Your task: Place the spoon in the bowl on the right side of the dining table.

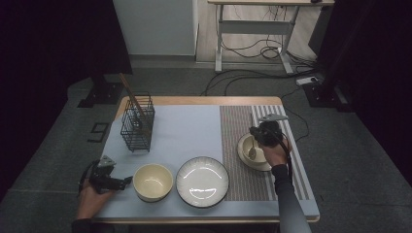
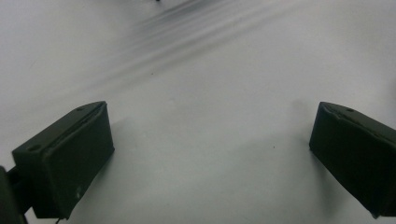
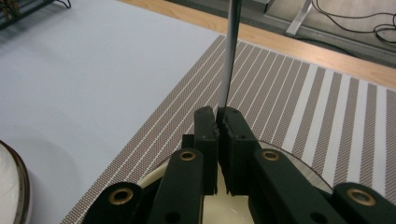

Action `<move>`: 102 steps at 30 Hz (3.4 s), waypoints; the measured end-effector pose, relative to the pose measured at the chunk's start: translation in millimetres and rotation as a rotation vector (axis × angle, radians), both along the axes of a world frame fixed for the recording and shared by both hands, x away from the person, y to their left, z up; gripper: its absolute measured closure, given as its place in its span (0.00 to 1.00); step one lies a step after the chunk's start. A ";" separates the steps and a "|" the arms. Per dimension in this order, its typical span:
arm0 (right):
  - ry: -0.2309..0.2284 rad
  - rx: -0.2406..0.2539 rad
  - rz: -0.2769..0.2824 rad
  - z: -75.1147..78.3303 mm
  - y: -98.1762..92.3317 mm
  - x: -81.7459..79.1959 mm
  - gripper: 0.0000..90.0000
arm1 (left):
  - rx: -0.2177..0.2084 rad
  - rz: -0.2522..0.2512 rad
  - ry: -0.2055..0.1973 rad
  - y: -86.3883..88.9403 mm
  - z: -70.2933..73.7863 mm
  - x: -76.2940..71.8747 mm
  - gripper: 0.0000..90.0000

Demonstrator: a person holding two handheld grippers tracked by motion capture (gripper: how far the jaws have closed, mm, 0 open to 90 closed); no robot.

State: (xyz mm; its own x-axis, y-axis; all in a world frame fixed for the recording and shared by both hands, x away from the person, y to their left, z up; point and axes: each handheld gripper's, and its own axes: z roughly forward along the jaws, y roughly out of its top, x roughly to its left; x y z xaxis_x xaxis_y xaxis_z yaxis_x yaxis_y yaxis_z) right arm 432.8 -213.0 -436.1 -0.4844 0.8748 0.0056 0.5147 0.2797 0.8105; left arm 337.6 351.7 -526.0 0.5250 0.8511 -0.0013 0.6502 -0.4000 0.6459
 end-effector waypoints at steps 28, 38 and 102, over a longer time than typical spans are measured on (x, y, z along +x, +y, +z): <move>0.025 -0.050 -0.004 -3.2 9.3 -1.2 0.61 | 0.000 0.000 0.000 0.0 0.0 0.1 0.00; 0.007 -0.086 0.021 13.2 4.5 -24.4 0.39 | 0.000 0.000 0.000 0.0 0.0 0.0 0.00; 0.295 -0.164 -0.085 -85.7 -55.2 -107.9 0.00 | 0.002 -0.001 0.000 -0.2 0.2 -0.3 0.00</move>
State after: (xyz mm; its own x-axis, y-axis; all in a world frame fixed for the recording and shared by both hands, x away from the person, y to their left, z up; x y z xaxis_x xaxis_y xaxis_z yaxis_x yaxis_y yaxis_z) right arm 324.9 -268.3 -521.8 -0.4082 0.9129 -0.0092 0.7471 0.3399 0.5712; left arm 337.3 351.5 -525.8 0.5261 0.8504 0.0004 0.6500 -0.4024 0.6447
